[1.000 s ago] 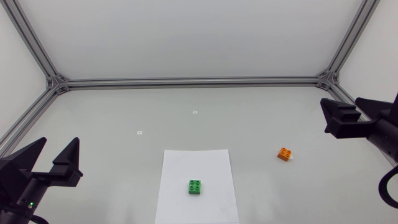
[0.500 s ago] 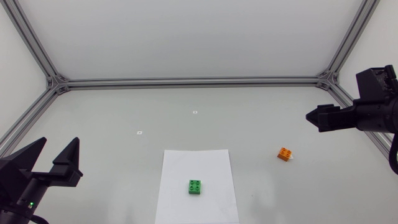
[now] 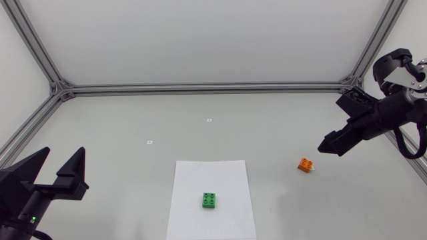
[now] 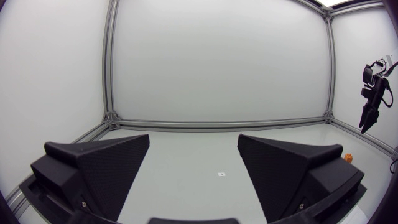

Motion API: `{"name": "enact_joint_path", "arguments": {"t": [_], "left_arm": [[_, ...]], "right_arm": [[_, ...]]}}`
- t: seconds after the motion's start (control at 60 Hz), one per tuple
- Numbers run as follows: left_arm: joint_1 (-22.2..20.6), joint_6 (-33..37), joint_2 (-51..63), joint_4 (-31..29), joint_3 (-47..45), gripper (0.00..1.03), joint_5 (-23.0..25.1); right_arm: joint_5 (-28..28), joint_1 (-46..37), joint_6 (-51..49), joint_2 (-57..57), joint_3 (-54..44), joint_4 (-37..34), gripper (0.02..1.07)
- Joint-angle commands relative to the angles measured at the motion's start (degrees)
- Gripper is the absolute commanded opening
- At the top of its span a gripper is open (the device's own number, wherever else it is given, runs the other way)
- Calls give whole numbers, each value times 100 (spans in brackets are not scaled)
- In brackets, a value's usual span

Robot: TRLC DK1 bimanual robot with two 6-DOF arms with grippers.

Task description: Pick up the orange 2x2 brick with the right arm and stack it on top of the green 2x2 brick in the center

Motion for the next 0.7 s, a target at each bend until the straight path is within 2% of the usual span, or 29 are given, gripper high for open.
{"name": "enact_joint_path", "arguments": {"t": [0.0, 0.05, 0.317, 0.467, 0.683], "left_arm": [[-4, 33, -23, -65, -235, 99, 16], [-4, 33, -23, -65, -235, 99, 16], [-4, 33, -23, -65, -235, 99, 16], [-4, 33, -23, -65, -235, 99, 16], [-4, 33, -23, -65, -235, 99, 16]], "right_arm": [[109, 104, -616, 259, -36, 7, 102], [214, 166, -722, 374, -36, 174, 102], [548, 447, -1232, 1288, 316, -46, 102], [830, 623, -1407, 1551, 228, 157, 102], [909, 666, -1522, 1973, 263, 341, 102]]}}
